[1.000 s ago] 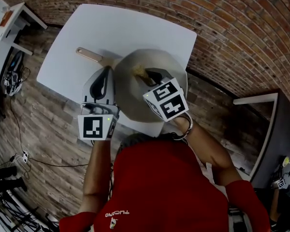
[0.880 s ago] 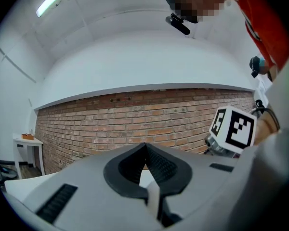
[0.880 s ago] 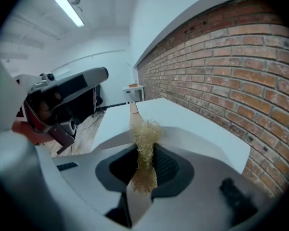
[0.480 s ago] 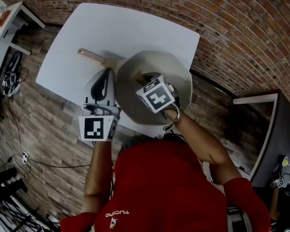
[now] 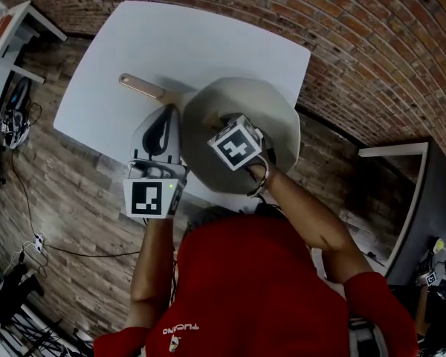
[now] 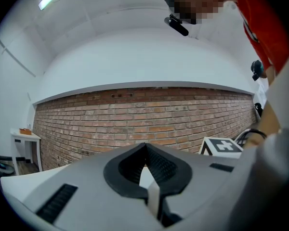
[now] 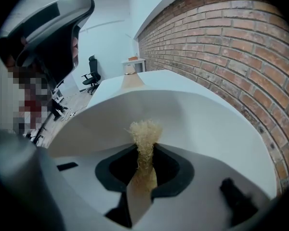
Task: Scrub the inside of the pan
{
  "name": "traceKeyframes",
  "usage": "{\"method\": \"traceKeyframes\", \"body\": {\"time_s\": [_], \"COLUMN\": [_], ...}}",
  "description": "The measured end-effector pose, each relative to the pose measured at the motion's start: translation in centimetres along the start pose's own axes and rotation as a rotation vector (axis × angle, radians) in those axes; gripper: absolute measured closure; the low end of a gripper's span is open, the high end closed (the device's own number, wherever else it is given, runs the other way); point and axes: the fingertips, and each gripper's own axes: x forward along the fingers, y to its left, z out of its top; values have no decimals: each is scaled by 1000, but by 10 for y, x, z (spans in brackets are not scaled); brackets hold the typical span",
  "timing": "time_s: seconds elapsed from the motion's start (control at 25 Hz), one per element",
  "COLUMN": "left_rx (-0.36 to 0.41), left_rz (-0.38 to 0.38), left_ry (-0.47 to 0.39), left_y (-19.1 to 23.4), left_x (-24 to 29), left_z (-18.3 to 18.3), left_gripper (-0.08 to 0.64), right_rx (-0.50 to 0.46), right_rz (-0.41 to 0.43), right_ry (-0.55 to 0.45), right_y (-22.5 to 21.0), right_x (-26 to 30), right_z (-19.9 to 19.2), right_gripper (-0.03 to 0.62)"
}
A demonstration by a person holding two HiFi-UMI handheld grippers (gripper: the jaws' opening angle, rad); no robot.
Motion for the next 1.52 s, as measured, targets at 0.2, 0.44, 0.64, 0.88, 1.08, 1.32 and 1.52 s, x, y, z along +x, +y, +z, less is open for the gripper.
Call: {"method": "traceKeyframes", "body": {"time_s": [0.2,0.44,0.64,0.88,1.08,1.32,1.52], "left_rx": [-6,-11,-15,-20,-21,-15,-18], "left_rz": [-9,-17,-32,-31,-32,-22,-20], "left_ry": [0,5,-2,1,-9,-18,-42], "left_y": [1,3,-1,0,-2,-1,0], "left_x": [1,1,1,-1,-1,-6,-9], "left_z": [0,-4,-2,-4,-1,2,6], "left_gripper": [548,548,548,548,548,548,548], "right_rx": [48,117,158,160,73,-34,-19], "right_rz": [-46,-130,-183,-124,-3,44,30], "right_ry": [54,132,161,100,81,159,201], "right_y": [-20,-57,-75,-57,-5,28,19], "right_x": [0,-11,-19,-21,-22,-10,-5], "right_z": [-16,-36,-48,-37,-20,-33,-45], "right_gripper": [506,506,506,506,506,506,506]}}
